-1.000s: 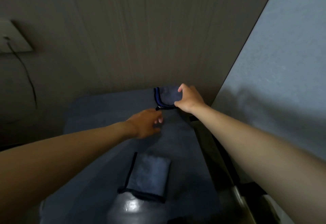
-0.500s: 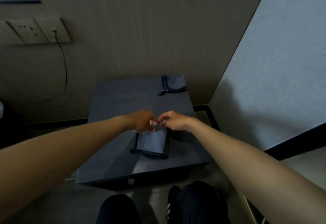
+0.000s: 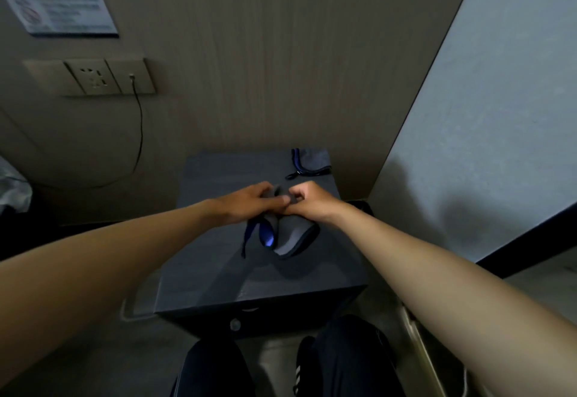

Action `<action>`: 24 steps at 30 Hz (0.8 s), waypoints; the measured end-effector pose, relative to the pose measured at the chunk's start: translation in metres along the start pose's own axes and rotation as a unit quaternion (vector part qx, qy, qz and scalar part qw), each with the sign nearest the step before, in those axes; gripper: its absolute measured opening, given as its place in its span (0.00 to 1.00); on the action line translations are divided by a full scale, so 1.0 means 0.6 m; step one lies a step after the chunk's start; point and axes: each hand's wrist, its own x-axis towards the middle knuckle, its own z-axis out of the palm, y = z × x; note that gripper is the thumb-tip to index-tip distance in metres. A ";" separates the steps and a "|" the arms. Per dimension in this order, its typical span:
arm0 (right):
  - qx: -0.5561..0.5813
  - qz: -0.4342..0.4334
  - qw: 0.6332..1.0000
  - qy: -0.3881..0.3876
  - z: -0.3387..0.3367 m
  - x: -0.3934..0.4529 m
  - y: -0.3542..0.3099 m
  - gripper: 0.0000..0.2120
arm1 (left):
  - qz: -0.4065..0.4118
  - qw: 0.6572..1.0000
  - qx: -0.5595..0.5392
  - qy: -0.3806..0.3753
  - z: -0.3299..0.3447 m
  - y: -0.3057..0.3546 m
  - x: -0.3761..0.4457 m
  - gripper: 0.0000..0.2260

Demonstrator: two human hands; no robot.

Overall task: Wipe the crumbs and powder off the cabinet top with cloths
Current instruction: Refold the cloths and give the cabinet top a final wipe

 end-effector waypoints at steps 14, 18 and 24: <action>-0.576 -0.045 0.813 -0.071 -0.019 -0.056 0.054 0.16 | 0.162 0.911 0.380 0.014 0.074 -0.057 0.004 0.16; -0.550 0.006 0.827 -0.117 0.026 -0.086 0.117 0.17 | 0.119 0.893 0.433 -0.044 0.158 -0.096 -0.002 0.18; -0.514 0.078 0.845 -0.126 0.044 -0.110 0.118 0.28 | 0.134 0.917 0.376 -0.018 0.191 -0.110 -0.001 0.21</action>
